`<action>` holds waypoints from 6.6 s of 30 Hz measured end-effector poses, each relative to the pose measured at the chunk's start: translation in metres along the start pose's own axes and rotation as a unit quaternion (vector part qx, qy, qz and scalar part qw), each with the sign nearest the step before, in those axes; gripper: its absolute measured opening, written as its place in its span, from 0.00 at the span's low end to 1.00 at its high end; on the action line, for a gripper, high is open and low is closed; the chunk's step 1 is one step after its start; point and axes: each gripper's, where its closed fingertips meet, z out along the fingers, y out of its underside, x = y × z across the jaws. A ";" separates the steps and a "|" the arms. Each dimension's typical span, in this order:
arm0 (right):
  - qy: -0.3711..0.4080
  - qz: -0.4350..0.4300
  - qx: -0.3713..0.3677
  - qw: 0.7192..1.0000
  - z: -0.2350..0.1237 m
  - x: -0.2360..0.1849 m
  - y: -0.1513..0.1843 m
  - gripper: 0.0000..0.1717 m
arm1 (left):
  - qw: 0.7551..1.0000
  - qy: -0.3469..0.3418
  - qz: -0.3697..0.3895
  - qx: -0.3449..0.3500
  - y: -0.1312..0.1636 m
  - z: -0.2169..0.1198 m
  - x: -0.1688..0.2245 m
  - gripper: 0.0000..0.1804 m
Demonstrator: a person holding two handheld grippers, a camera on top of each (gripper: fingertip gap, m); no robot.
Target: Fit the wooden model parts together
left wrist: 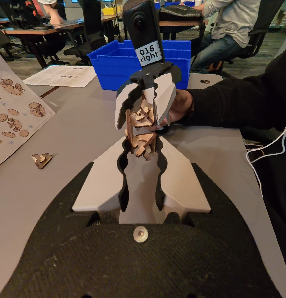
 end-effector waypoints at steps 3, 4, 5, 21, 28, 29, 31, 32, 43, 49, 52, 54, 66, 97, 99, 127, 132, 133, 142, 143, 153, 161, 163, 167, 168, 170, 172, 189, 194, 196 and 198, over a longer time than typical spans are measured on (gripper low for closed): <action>0.001 0.003 0.006 1.000 0.000 0.001 -0.002 0.25 | 1.000 0.007 -0.011 0.000 0.001 0.000 0.000 0.16; -0.001 0.006 0.011 1.000 -0.001 0.001 -0.003 0.27 | 1.000 0.006 -0.010 -0.003 0.002 0.001 0.000 0.16; -0.002 0.009 0.014 1.000 -0.002 0.001 -0.004 0.28 | 1.000 0.005 -0.008 -0.005 0.003 0.002 -0.001 0.16; -0.014 0.014 -0.003 1.000 -0.008 0.000 0.000 0.16 | 0.999 0.000 0.028 -0.027 0.010 0.003 0.001 0.16; -0.007 -0.001 -0.025 1.000 -0.009 0.001 0.004 0.17 | 0.999 0.002 0.028 -0.033 0.011 0.003 0.001 0.16; -0.006 -0.004 -0.029 1.000 -0.009 0.001 0.005 0.17 | 0.999 0.001 0.031 -0.034 0.012 0.004 0.001 0.16; -0.006 -0.009 -0.038 0.999 -0.009 0.000 0.007 0.17 | 0.998 0.000 0.037 -0.040 0.014 0.004 0.002 0.16; -0.008 -0.011 -0.043 0.999 -0.009 -0.001 0.009 0.18 | 0.998 0.001 0.041 -0.044 0.015 0.004 0.002 0.16; -0.009 -0.054 -0.113 0.992 -0.015 -0.006 0.024 0.20 | 0.991 0.047 0.057 -0.112 0.040 0.006 0.011 0.16; 0.004 -0.037 -0.117 0.992 -0.020 0.000 0.023 0.17 | 0.988 0.049 0.083 -0.122 0.044 0.006 0.014 0.16; -0.004 -0.026 -0.129 0.991 -0.019 -0.001 0.030 0.15 | 0.987 0.058 0.083 -0.125 0.045 0.006 0.017 0.16; -0.011 -0.015 -0.139 0.990 -0.017 -0.002 0.035 0.15 | 0.986 0.064 0.083 -0.128 0.046 0.007 0.019 0.16; -0.036 -0.007 -0.182 0.983 -0.016 -0.012 0.050 0.05 | 0.982 0.081 0.097 -0.137 0.051 0.007 0.027 0.16; -0.017 -0.067 -0.222 0.973 -0.017 -0.012 0.059 0.05 | 0.981 0.091 0.095 -0.145 0.056 0.008 0.028 0.17; -0.015 -0.070 -0.223 0.972 -0.017 -0.012 0.059 0.05 | 0.981 0.091 0.095 -0.144 0.056 0.008 0.028 0.16; -0.008 -0.047 -0.175 0.983 -0.020 -0.004 0.044 0.15 | 0.982 0.097 0.075 -0.140 0.057 0.010 0.029 0.17; -0.009 -0.038 -0.161 0.986 -0.020 -0.003 0.041 0.26 | 0.989 0.084 0.039 -0.118 0.049 0.009 0.018 0.16; -0.009 -0.039 -0.164 0.986 -0.019 -0.004 0.042 0.28 | 0.991 0.082 0.024 -0.108 0.045 0.008 0.015 0.17; 0.036 -0.122 -0.083 0.988 -0.006 0.002 0.017 0.22 | 0.982 0.123 -0.138 0.029 0.002 -0.002 0.006 0.16; 0.038 -0.117 -0.066 0.990 -0.007 0.002 0.012 0.22 | 0.977 0.130 -0.161 0.044 -0.002 -0.003 0.005 0.16; 0.040 0.032 0.023 0.998 -0.001 0.016 -0.006 0.31 | 0.985 0.059 -0.138 0.090 -0.014 -0.008 -0.010 0.16; -0.005 0.121 0.108 0.987 0.003 0.014 -0.021 0.29 | 0.986 0.012 -0.136 0.100 -0.018 -0.008 -0.017 0.16; -0.009 0.137 0.115 0.984 0.002 0.016 -0.021 0.29 | 0.987 0.002 -0.134 0.092 -0.016 -0.006 -0.018 0.16; -0.008 0.154 0.119 0.981 0.001 0.020 -0.019 0.23 | 0.987 -0.002 -0.137 0.084 -0.014 -0.004 -0.017 0.16; -0.010 0.157 0.119 0.980 0.001 0.021 -0.019 0.23 | 0.987 -0.003 -0.138 0.084 -0.013 -0.004 -0.018 0.16; -0.011 0.160 0.120 0.980 0.001 0.021 -0.019 0.23 | 0.986 -0.003 -0.144 0.084 -0.013 -0.005 -0.018 0.16; -0.015 0.159 0.124 0.979 0.002 0.021 -0.020 0.22 | 0.986 -0.004 -0.146 0.084 -0.014 -0.005 -0.018 0.16; -0.027 0.148 0.152 0.977 0.003 0.018 -0.026 0.21 | 0.989 -0.030 -0.124 0.071 -0.016 -0.007 -0.015 0.17; -0.028 0.147 0.154 0.977 0.003 0.017 -0.026 0.20 | 0.990 -0.036 -0.119 0.066 -0.015 -0.006 -0.015 0.17; -0.026 0.145 0.154 0.977 0.004 0.018 -0.026 0.20 | 0.991 -0.039 -0.116 0.062 -0.014 -0.006 -0.015 0.17; -0.024 0.145 0.154 0.977 0.004 0.018 -0.026 0.20 | 0.992 -0.045 -0.107 0.057 -0.013 -0.005 -0.015 0.18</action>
